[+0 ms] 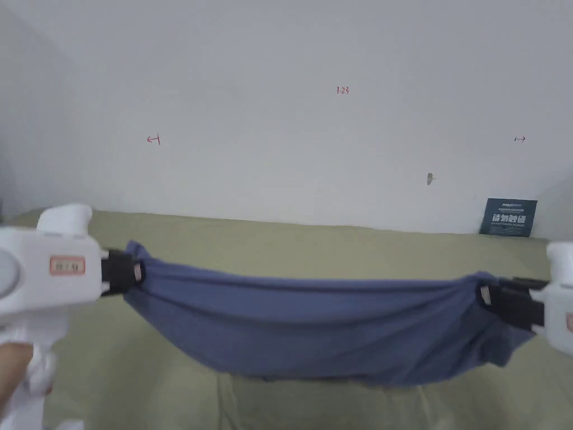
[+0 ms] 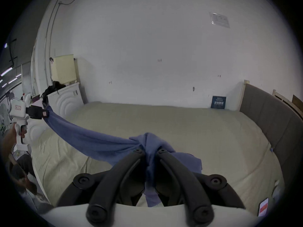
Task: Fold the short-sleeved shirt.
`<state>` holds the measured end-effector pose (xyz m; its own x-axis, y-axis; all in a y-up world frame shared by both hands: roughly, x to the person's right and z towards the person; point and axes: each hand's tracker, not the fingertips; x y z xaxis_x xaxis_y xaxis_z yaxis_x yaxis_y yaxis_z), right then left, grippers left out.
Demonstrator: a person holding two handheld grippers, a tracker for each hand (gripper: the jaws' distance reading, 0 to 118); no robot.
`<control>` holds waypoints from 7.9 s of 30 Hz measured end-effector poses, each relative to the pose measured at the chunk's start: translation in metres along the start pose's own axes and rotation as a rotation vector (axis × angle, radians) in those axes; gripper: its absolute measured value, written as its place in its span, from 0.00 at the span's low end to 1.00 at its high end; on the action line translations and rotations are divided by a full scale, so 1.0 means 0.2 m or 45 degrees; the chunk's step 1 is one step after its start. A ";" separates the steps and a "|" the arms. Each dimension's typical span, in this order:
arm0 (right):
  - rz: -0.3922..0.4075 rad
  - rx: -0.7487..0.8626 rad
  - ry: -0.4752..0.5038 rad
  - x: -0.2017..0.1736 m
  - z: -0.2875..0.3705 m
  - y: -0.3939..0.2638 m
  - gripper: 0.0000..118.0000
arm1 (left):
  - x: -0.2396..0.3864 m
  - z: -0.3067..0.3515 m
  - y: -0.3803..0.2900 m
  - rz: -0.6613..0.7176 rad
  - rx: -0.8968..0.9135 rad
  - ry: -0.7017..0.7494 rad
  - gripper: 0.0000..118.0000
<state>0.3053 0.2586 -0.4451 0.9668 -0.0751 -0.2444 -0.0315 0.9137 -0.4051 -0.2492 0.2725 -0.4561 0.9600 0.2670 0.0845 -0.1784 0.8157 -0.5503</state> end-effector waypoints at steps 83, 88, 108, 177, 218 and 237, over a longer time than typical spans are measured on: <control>-0.045 -0.880 -0.091 -0.06 -0.70 -0.30 0.01 | -0.20 0.24 -1.15 0.286 -0.568 0.090 0.02; -0.139 -0.582 0.069 0.00 -0.42 -0.01 0.01 | -0.14 0.33 -0.94 0.259 -0.404 0.039 0.02; -0.080 0.062 -0.126 0.17 0.30 0.93 0.01 | 0.31 0.35 0.50 -0.114 0.076 0.062 0.02; -0.261 -0.177 -0.122 -0.08 0.75 -0.99 0.01 | -0.18 0.41 -1.09 -0.055 -0.173 0.158 0.02; -0.257 -0.403 -0.223 -0.23 0.85 -1.03 0.00 | -0.25 0.41 -1.36 0.073 -0.339 0.156 0.90; -0.269 -0.690 -0.160 -0.09 0.54 -1.23 0.03 | -0.29 0.29 -1.36 -0.033 -0.360 0.104 0.07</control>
<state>0.3221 0.0777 -0.2464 0.9877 -0.1552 -0.0171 0.0716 0.5475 -0.8337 -0.2689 0.0655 -0.2639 0.9796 0.1967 0.0407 -0.0977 0.6434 -0.7593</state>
